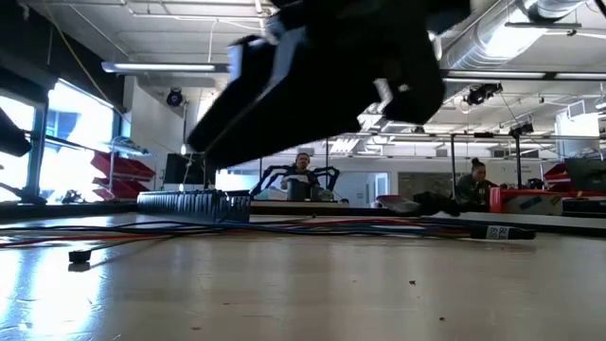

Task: Ziptie cables
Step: Wrap the cable wires with the black zip tie

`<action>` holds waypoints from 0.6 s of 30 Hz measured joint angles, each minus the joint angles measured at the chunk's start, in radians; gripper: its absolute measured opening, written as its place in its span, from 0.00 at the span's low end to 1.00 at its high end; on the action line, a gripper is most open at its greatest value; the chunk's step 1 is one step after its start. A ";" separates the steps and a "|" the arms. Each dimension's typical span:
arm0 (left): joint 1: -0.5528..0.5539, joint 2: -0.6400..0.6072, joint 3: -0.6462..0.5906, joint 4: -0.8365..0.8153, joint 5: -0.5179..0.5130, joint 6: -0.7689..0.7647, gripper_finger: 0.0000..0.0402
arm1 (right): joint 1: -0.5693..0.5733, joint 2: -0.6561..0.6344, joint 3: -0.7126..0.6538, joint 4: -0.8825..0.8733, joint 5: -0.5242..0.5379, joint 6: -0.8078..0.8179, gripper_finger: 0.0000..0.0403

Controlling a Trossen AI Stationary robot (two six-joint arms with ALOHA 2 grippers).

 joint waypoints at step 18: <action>-0.003 0.002 -0.050 0.095 -0.071 0.023 0.39 | -0.098 0.462 0.755 -0.591 -0.236 -0.203 0.39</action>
